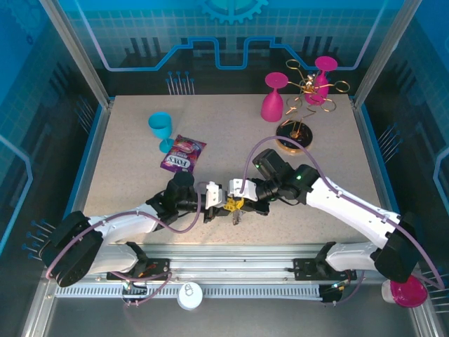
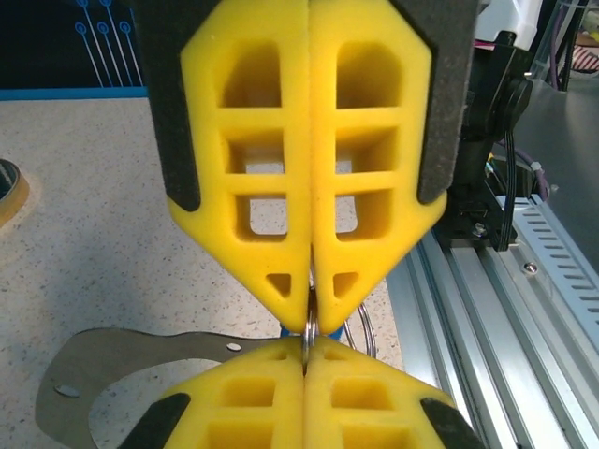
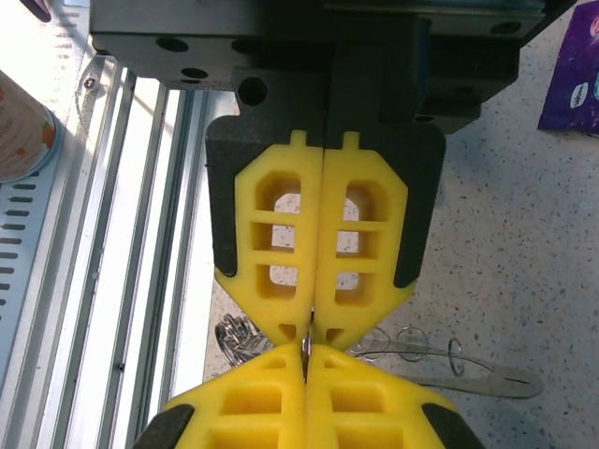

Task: Put the keys on the keyring

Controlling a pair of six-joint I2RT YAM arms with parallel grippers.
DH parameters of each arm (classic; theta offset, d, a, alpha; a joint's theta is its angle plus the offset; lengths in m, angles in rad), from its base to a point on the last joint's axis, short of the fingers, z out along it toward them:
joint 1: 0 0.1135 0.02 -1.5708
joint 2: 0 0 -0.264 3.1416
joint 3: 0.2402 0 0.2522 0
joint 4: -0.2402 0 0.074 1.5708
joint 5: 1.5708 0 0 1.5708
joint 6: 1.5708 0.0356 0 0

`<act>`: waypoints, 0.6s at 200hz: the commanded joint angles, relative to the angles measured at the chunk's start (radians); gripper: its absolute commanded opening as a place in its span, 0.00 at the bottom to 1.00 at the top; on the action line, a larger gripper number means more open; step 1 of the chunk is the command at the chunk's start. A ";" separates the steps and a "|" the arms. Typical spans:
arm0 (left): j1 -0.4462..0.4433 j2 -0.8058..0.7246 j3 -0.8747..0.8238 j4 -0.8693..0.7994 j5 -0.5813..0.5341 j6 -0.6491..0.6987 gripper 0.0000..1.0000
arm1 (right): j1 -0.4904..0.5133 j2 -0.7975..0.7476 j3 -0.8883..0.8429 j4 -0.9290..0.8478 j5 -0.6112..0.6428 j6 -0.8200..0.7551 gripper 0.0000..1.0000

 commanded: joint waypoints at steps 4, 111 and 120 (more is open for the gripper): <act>0.008 -0.005 0.014 0.039 -0.024 0.000 0.00 | 0.009 -0.016 0.018 0.019 -0.033 0.041 0.01; 0.011 -0.003 -0.050 0.237 0.019 -0.046 0.00 | -0.114 -0.188 -0.157 0.097 -0.067 0.177 0.29; 0.010 -0.004 -0.051 0.238 0.023 -0.045 0.00 | -0.116 -0.191 -0.162 0.105 -0.068 0.177 0.29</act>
